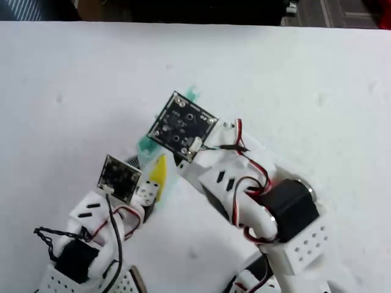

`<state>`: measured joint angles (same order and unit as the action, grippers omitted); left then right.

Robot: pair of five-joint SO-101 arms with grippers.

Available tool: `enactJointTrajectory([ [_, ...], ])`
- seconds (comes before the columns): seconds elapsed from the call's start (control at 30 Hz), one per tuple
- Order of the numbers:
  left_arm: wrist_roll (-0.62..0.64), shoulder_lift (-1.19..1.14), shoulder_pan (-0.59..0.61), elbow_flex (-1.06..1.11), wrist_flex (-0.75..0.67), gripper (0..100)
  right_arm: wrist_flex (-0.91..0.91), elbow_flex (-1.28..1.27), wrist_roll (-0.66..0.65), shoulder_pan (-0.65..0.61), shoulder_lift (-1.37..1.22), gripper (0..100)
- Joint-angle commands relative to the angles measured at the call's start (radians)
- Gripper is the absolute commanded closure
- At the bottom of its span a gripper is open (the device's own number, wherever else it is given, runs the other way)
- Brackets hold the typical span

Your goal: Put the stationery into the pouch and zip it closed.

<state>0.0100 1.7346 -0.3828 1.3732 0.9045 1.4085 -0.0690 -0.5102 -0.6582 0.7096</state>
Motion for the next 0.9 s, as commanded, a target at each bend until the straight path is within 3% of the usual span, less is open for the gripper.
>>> enactJointTrajectory([
  [0.0, 0.005, 0.008, -0.076, -0.023, -0.032, 94, -0.058, -0.02, 0.009, 0.01, -0.004, 98.1],
  [0.17, 0.002, 0.008, -0.156, 0.015, -0.035, 98, -0.058, -0.026, 0.008, 0.01, 0.001, 98.1],
  [0.43, 0.002, 0.008, -0.11, 0.063, -0.126, 98, -0.056, -0.031, 0.006, 0.016, -0.001, 98.1],
  [0.87, 0.003, 0.008, -0.117, 0.055, -0.107, 98, -0.163, -0.049, 0.006, 0.11, -0.007, 98.1],
])
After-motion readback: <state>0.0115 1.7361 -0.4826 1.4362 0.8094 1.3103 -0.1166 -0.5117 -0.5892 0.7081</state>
